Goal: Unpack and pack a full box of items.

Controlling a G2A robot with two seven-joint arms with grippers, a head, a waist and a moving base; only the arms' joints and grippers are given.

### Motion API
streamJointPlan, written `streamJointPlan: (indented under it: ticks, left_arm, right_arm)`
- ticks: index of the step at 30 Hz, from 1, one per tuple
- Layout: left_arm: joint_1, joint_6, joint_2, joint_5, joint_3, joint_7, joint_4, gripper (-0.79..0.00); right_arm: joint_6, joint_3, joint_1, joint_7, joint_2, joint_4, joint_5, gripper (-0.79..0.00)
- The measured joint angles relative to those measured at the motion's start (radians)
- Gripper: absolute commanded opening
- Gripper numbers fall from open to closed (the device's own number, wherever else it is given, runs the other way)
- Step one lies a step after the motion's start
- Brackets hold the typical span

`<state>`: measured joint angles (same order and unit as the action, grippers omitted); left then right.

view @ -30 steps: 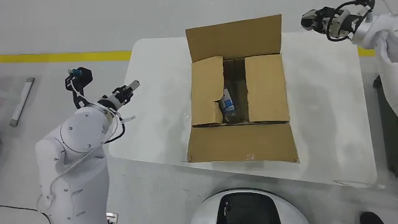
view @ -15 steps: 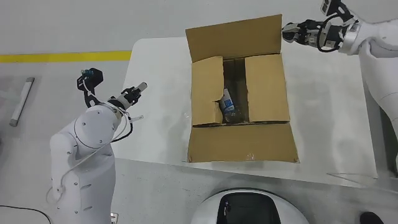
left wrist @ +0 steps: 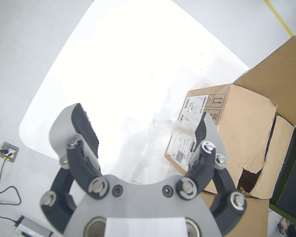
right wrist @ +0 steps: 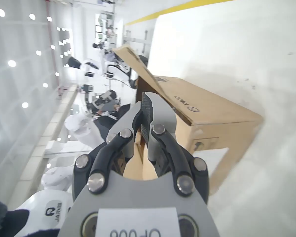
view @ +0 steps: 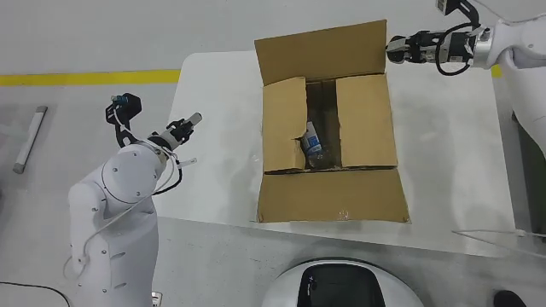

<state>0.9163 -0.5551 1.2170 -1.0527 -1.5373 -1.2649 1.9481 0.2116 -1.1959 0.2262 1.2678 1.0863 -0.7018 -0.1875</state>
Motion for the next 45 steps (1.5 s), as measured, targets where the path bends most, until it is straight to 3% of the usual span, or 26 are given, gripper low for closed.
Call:
streamJointPlan:
  ticks: [10, 18, 24, 35, 45]
  left_arm:
    - [0.0, 0.0, 0.0, 0.0, 0.0, 0.0, 0.0, 0.0]
    - [0.0, 0.0, 0.0, 0.0, 0.0, 0.0, 0.0, 0.0]
    - [0.0, 0.0, 0.0, 0.0, 0.0, 0.0, 0.0, 0.0]
    - [0.0, 0.0, 0.0, 0.0, 0.0, 0.0, 0.0, 0.0]
    - [0.0, 0.0, 0.0, 0.0, 0.0, 0.0, 0.0, 0.0]
  right_arm:
    - [-0.002, -0.002, 0.016, -0.016, -0.001, -0.014, -0.025, -0.785]
    - [-0.071, -0.096, 0.15, -0.349, -0.031, -0.164, -0.008, -0.785]
    - [-0.069, -0.07, 0.161, -0.511, -0.012, -0.144, -0.039, -0.785]
    - [0.05, 0.084, -0.013, -0.432, 0.078, 0.099, -0.134, -0.785]
    - [0.178, 0.085, -0.063, -0.212, 0.097, 0.205, -0.234, -0.785]
